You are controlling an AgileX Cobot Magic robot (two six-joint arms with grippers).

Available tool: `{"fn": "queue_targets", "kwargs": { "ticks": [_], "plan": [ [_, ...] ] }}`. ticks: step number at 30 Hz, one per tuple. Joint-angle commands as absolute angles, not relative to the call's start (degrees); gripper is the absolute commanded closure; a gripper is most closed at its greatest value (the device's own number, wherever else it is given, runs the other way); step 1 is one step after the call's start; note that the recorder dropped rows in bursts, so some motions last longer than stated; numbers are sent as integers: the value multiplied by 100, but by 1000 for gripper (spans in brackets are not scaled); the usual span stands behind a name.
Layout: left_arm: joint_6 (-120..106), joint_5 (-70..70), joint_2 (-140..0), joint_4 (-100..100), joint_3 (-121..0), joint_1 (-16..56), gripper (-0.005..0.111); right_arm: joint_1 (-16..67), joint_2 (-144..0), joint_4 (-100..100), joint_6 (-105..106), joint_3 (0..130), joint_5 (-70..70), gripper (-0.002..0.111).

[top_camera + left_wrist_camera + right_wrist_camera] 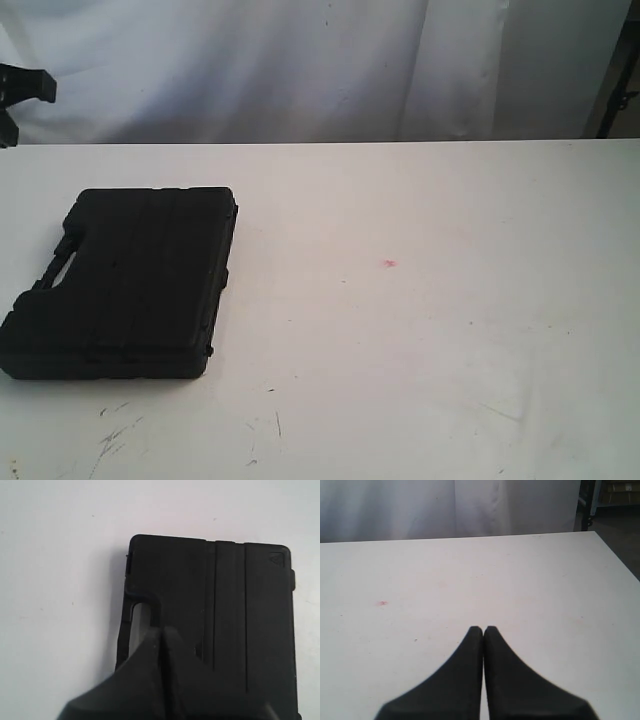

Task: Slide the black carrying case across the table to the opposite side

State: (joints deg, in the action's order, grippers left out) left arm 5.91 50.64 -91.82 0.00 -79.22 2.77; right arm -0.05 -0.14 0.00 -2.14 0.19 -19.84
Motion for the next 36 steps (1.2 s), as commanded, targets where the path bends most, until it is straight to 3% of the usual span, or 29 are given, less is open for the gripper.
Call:
{"fn": "queue_targets", "kwargs": {
  "ticks": [1, 16, 26, 36],
  "plan": [
    [555, 4174, -8026, -206, -6680, 297, 107, -46, 0, 42, -207, 0, -1981, 108],
    [555, 3453, -4347, -558, -4019, 297, 107, -46, 0, 42, -207, 0, -1981, 108],
    [392, 4187, -2668, -61, -3815, 297, 107, -46, 0, 42, -207, 0, -1981, 108],
    [441, 4164, -2342, 696, -3786, 297, 107, -46, 0, 42, -207, 0, -1981, 108]
  ]
}}
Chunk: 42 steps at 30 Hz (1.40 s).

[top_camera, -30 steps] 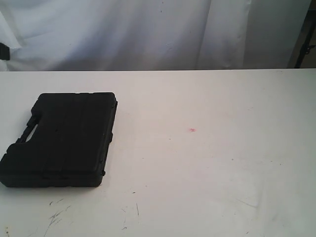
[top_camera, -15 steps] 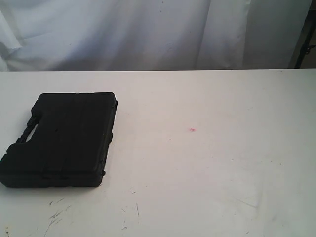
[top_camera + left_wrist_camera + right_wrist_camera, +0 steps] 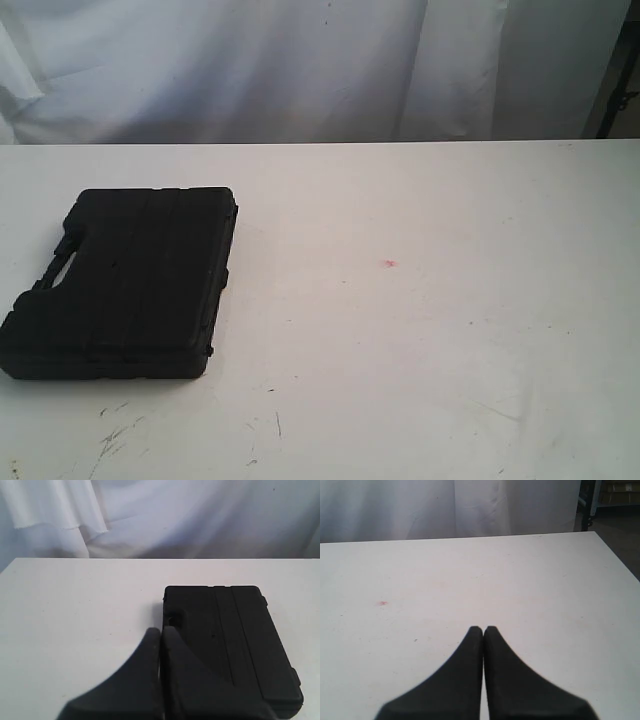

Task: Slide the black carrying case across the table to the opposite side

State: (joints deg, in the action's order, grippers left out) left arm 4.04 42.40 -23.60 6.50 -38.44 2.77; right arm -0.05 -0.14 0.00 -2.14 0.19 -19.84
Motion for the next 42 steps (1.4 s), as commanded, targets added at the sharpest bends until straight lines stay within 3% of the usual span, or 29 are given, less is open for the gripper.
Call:
{"fn": "queue_targets", "kwargs": {
  "ticks": [1, 14, 25, 30, 42],
  "plan": [
    [442, 4034, -2342, 682, -3697, 297, 107, -46, 0, 42, -207, 0, -1981, 108],
    [814, 1625, -1049, 656, -1632, 138, 107, -46, 0, 0, -207, 0, -1981, 108],
    [120, 1691, 0, -335, -555, -137, 107, -46, 0, 0, -207, 0, -1981, 108],
    [164, 1784, 0, -367, -23, 197, 107, -46, 0, 0, -207, 0, -1981, 108],
    [142, 1797, 0, -222, 0, 223, 107, -46, 0, 0, -207, 0, -1981, 108]
  ]
}}
